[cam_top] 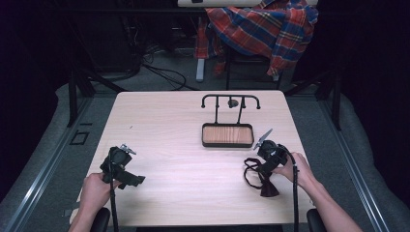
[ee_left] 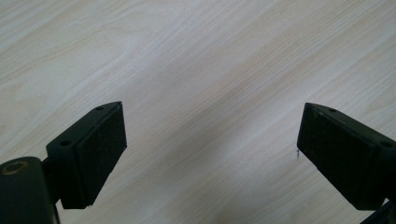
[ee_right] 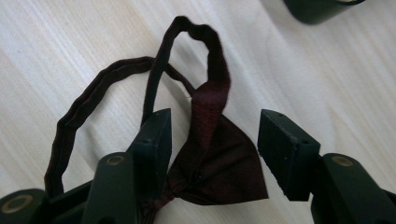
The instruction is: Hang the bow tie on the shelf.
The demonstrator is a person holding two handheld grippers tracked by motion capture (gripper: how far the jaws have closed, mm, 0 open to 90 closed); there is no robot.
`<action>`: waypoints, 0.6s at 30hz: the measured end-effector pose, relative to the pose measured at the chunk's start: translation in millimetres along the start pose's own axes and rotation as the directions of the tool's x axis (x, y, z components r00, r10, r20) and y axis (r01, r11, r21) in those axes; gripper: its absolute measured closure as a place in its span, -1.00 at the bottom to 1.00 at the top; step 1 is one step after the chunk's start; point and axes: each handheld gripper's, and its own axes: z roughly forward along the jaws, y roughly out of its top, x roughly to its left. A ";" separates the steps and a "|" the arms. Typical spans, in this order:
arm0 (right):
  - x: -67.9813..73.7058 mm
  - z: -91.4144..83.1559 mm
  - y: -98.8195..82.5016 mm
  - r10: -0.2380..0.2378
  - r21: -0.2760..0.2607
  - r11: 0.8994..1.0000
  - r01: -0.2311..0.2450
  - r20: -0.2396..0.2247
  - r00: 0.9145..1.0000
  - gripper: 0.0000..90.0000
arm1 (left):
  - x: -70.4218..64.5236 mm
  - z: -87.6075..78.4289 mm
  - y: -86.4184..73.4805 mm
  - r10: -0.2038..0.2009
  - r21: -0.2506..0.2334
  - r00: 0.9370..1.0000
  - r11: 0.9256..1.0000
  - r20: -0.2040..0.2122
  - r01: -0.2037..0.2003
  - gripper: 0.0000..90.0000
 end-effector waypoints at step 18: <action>1.5 12.5 -2.2 0.011 0.098 0.995 -0.010 -0.006 1.000 0.85 | -0.4 0.3 0.2 0.000 0.007 1.000 1.000 -0.010 0.000 -0.80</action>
